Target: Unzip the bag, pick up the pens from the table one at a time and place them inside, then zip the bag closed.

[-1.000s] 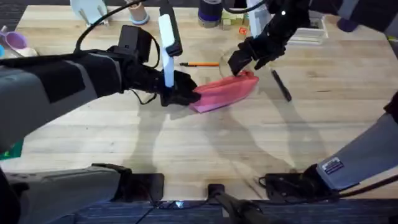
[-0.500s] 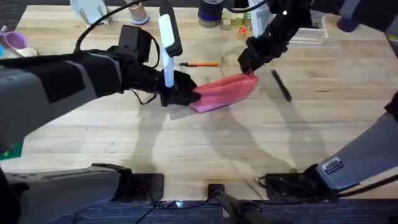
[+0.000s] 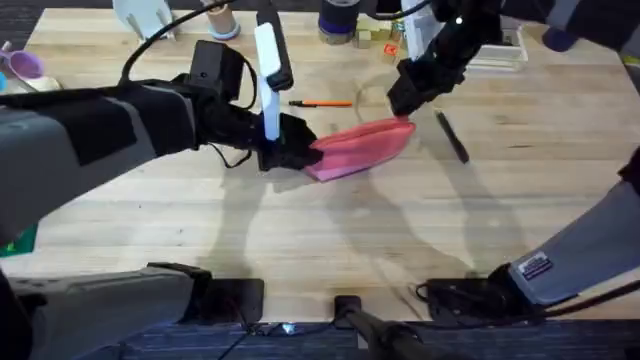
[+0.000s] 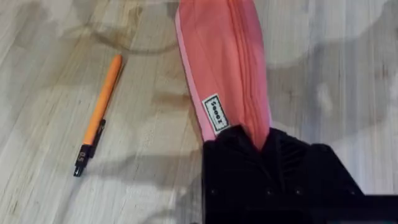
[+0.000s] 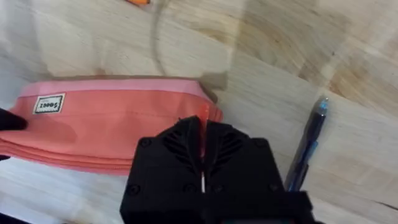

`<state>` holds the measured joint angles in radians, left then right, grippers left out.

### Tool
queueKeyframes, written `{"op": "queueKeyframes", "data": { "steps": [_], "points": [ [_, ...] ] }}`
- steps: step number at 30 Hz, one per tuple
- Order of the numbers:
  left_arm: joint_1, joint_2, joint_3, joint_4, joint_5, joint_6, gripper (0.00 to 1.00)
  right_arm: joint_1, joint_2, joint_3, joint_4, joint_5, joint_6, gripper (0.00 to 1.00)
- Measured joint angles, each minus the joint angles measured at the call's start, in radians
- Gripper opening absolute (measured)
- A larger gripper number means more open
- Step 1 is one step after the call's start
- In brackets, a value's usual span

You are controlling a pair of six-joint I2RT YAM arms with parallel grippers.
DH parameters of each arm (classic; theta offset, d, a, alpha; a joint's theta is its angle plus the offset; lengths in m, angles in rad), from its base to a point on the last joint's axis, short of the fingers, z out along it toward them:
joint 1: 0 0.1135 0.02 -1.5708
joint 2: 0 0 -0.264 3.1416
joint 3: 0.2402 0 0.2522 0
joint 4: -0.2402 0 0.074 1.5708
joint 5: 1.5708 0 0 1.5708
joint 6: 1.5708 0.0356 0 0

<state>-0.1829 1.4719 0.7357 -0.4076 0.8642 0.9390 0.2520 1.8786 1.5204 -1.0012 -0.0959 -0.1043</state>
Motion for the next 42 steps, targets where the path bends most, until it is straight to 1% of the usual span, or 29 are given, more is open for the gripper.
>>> {"op": "queueKeyframes", "data": {
  "steps": [12,19,28,29,33,38,42],
  "points": [
    [0.0,0.0,0.0,0.0,0.0,0.0,0.043,0.0,-0.016,0.0,-0.001,-0.003,0.0,0.033],
    [0.0,0.0,0.0,0.0,0.0,0.0,0.042,0.003,-0.086,0.0,-0.012,-0.059,0.0,0.032],
    [0.0,0.0,0.0,0.0,0.0,0.0,0.043,0.008,-0.085,0.0,-0.025,-0.156,0.001,0.031],
    [0.0,0.0,0.0,0.0,0.0,0.0,0.043,0.017,-0.085,0.0,-0.025,-0.192,0.001,0.031],
    [0.0,0.0,0.0,0.0,0.0,0.0,0.043,0.045,-0.085,0.0,-0.025,-0.223,0.0,0.032],
    [0.0,0.0,0.0,0.0,0.0,0.0,0.043,0.082,-0.085,0.0,-0.024,-0.241,0.0,0.033],
    [0.0,0.0,0.0,0.0,0.0,0.0,0.043,0.092,-0.086,0.0,-0.022,-0.236,0.0,0.03]
  ]
}}
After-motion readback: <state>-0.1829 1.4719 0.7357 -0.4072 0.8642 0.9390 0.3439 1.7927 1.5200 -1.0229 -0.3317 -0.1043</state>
